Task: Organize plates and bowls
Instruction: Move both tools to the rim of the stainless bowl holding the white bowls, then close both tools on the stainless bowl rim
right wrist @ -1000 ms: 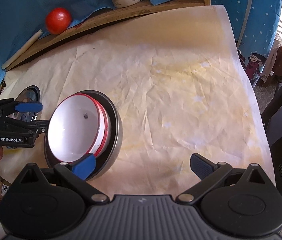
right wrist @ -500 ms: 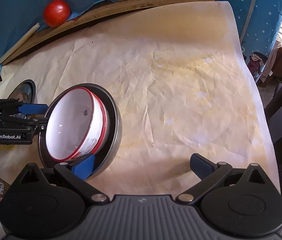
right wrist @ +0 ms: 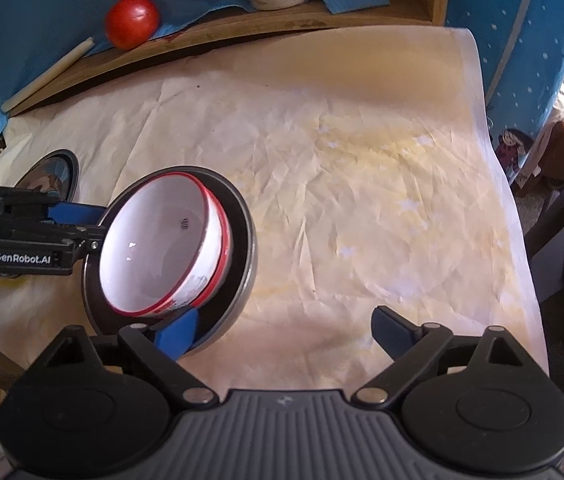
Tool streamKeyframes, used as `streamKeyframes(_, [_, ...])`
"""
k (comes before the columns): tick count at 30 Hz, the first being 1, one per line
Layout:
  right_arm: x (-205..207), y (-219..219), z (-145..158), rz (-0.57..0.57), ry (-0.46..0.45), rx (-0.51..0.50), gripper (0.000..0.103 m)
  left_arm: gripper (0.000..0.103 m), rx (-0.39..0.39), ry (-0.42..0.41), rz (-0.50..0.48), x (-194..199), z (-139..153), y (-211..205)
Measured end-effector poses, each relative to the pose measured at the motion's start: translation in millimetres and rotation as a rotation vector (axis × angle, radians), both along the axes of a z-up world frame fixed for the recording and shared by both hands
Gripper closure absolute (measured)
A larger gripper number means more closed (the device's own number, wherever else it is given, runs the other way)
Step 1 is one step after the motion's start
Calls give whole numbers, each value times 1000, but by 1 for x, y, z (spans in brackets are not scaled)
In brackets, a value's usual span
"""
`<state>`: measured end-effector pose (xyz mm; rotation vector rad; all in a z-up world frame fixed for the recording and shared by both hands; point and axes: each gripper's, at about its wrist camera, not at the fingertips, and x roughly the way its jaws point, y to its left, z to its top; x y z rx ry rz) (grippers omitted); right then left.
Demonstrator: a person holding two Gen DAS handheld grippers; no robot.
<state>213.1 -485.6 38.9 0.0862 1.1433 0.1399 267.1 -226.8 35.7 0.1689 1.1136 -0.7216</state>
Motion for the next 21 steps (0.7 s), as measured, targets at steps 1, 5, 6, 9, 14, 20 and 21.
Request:
streamKeyframes(1, [-1,2,1,7,-3,-1,14,50,-2,1,1,0,0,0])
streamKeyframes(5, [-1,4,1,27,-4,21,20,53,-12,10,6,1,0,1])
streamKeyframes(6, [-1,3,0,29,-2,31,22,54,-15,12,6,1,0,1])
streamKeyframes(9, [0,4,-4,34,6,63,24,56,-20,16,3,0,0,1])
streamKeyframes(14, [1,11,-9,59,25,102,29,57,-17,27,-3,0,-2,-1])
streamKeyframes(20, [1,17,-12,79,27,137,38,57,-27,36,1,1,-5,-1])
streamKeyframes(21, [1,17,-12,79,27,144,40,57,-28,37,2,1,-5,-1])
